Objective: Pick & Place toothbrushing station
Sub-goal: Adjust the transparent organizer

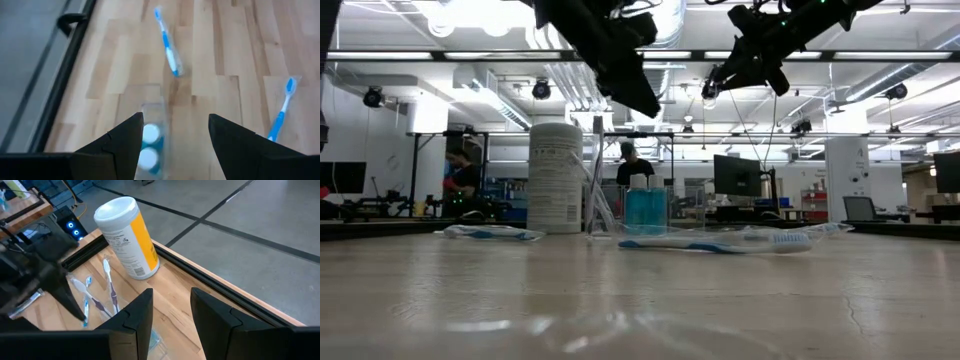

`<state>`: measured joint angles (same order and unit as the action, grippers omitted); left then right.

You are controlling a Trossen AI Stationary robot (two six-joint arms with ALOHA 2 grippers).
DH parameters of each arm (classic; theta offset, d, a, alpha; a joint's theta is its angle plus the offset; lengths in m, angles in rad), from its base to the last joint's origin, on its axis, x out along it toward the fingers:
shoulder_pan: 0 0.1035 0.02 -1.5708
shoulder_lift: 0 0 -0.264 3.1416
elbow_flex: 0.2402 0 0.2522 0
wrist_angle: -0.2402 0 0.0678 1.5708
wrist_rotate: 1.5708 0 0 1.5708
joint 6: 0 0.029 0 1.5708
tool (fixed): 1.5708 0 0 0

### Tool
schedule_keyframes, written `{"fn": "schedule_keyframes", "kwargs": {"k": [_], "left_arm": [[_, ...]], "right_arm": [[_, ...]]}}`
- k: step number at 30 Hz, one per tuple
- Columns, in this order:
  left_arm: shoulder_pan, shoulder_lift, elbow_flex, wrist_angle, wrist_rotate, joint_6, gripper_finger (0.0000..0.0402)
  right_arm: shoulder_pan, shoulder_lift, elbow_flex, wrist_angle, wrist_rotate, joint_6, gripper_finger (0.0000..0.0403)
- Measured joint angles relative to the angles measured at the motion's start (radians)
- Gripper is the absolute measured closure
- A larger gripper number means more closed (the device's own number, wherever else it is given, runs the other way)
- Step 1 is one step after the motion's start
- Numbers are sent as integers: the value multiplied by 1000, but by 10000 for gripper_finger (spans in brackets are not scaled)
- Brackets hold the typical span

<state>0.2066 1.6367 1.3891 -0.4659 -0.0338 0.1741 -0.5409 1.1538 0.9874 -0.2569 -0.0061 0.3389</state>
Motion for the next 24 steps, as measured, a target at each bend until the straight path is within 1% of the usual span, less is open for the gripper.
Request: {"fn": "schedule_keyframes", "kwargs": {"k": [11,18,24], "left_arm": [[1,163,70,16,86,9,173],[1,231,82,91,95,7,173],[18,262,79,67,89,-4,174]], "right_arm": [[0,0,0,0,0,0,275],[0,0,0,0,0,0,275],[0,0,0,0,0,0,275]]}}
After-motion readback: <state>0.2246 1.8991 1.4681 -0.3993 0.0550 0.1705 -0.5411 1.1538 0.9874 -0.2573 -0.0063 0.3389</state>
